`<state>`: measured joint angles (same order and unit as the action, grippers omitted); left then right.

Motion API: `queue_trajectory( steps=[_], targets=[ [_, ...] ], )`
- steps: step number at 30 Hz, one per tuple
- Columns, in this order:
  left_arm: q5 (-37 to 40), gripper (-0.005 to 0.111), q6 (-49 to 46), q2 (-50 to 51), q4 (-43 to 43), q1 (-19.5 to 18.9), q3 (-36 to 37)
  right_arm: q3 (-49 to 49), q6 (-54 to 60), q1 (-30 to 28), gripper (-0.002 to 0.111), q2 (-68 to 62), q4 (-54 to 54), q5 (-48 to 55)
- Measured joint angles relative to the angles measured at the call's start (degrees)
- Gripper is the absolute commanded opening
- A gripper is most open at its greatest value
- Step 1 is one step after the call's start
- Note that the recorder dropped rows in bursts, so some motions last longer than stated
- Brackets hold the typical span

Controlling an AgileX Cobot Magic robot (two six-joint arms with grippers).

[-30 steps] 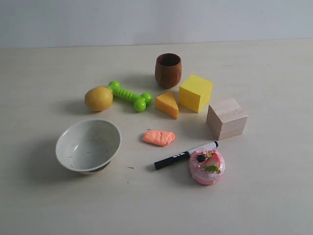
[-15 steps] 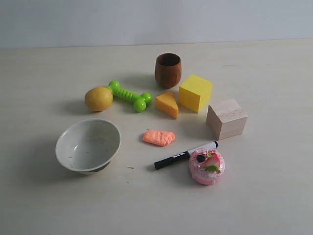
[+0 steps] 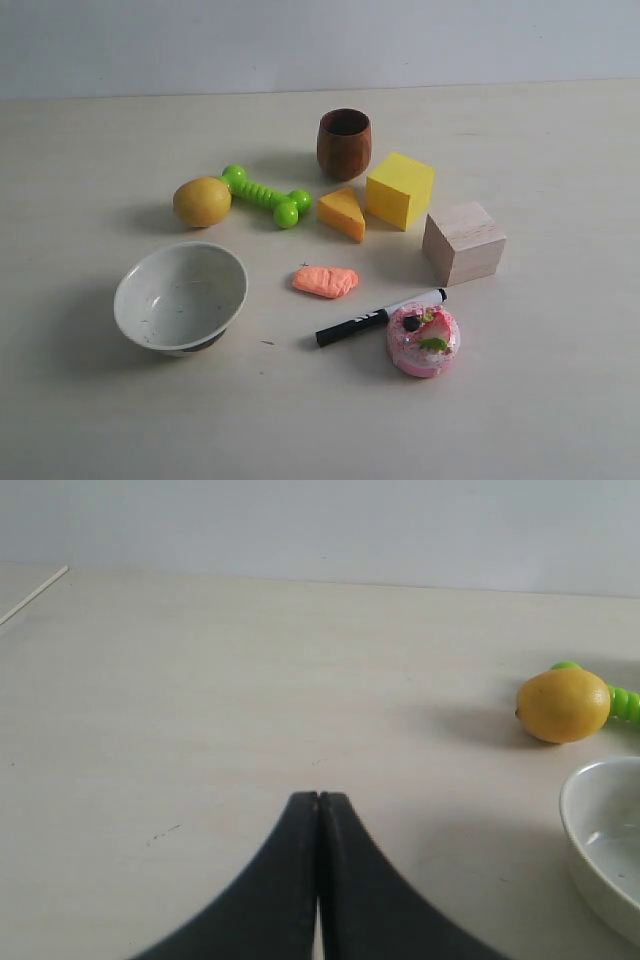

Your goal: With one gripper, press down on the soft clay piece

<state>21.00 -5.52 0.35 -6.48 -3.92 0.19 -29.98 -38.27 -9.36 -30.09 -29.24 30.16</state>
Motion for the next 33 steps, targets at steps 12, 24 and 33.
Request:
queue_trajectory(
  steps=[12,24,33],
  targets=[
    [0.0,0.000,0.0,0.0,0.0,0.0,0.0,7.6,0.2,-0.4,0.000,8.2,2.3,-7.7],
    [0.0,0.000,0.0,0.0,0.0,0.0,0.0,10.6,23.5,-0.4,0.000,10.5,23.7,-14.3],
    [0.0,0.000,0.0,0.0,0.0,0.0,0.0,20.1,27.5,-0.4,0.000,21.5,26.6,-16.0]
  ],
)
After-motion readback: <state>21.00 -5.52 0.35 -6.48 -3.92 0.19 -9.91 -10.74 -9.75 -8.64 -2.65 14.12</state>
